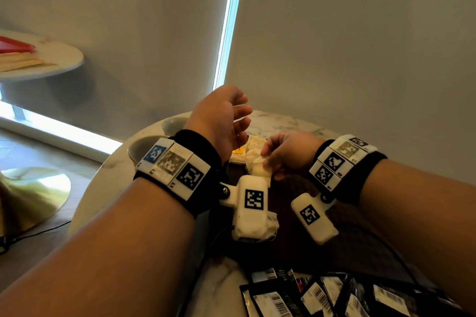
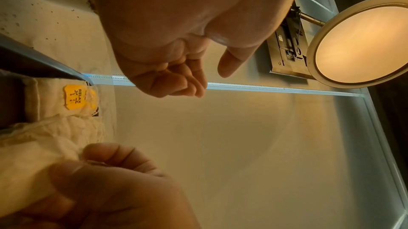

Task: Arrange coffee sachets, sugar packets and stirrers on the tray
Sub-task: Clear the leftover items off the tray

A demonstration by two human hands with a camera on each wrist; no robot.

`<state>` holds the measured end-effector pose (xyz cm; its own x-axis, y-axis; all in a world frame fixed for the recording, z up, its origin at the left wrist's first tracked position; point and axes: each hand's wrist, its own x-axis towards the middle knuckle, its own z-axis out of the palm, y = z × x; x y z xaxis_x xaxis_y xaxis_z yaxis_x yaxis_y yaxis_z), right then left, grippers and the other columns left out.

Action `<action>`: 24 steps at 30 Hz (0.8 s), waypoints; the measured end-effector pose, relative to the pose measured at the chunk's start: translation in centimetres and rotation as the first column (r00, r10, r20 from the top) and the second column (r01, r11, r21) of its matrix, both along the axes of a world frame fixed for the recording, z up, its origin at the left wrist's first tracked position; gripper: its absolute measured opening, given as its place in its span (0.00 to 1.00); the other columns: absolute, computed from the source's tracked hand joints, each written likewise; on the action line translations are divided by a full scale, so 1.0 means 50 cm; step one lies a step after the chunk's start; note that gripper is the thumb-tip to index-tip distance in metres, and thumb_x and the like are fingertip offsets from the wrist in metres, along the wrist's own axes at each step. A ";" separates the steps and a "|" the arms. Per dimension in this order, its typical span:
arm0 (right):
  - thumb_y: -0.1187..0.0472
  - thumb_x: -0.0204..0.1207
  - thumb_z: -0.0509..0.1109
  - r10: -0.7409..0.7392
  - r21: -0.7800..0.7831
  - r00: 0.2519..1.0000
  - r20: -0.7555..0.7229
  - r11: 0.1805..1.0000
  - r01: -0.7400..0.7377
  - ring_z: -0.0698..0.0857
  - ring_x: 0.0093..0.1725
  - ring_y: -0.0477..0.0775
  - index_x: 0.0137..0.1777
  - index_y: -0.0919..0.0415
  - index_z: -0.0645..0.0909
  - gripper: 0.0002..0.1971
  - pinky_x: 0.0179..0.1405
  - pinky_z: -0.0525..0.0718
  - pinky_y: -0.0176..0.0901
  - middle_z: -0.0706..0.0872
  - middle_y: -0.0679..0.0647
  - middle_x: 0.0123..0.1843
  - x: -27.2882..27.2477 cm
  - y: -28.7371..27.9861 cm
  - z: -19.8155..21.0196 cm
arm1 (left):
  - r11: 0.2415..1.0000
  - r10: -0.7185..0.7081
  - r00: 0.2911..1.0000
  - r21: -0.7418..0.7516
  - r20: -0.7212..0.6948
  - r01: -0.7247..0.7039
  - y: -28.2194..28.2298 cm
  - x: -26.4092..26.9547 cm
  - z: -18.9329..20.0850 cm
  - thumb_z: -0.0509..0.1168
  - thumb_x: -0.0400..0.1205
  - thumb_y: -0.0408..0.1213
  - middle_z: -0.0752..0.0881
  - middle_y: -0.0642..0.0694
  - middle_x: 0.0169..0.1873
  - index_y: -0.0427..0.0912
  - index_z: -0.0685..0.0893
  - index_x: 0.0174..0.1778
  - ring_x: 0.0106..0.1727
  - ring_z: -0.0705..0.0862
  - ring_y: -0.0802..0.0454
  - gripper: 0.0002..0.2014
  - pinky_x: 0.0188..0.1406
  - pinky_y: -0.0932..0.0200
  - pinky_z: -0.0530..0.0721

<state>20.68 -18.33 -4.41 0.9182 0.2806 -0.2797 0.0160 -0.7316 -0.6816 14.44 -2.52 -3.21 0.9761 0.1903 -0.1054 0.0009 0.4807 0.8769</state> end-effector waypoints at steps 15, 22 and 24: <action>0.70 0.80 0.69 0.192 0.086 0.971 -0.144 0.980 -0.181 0.89 0.62 0.63 0.58 0.63 0.88 0.11 0.47 0.85 0.44 0.92 0.59 0.57 -0.039 -0.036 0.004 | 1.000 -0.006 1.000 -0.024 -0.015 0.006 -0.003 0.006 -0.009 0.61 0.82 0.44 0.84 0.48 0.39 0.44 0.85 0.52 0.35 0.80 0.52 0.10 0.24 0.63 0.78; 0.71 0.81 0.67 0.170 0.065 0.977 -0.130 0.985 -0.163 0.87 0.53 0.56 0.57 0.63 0.88 0.11 0.43 0.85 0.43 0.90 0.63 0.61 -0.038 -0.021 0.006 | 0.999 -0.016 1.000 -0.029 -0.024 0.015 0.000 0.009 -0.011 0.61 0.83 0.44 0.84 0.48 0.39 0.45 0.84 0.53 0.35 0.80 0.53 0.10 0.23 0.62 0.77; 0.71 0.81 0.67 0.162 0.058 0.980 -0.113 0.986 -0.156 0.87 0.52 0.56 0.55 0.62 0.89 0.10 0.43 0.85 0.42 0.91 0.62 0.60 -0.036 -0.019 0.004 | 0.999 -0.016 1.000 -0.029 -0.024 0.015 0.000 0.010 -0.011 0.61 0.83 0.44 0.84 0.48 0.40 0.45 0.84 0.53 0.35 0.80 0.52 0.10 0.23 0.62 0.78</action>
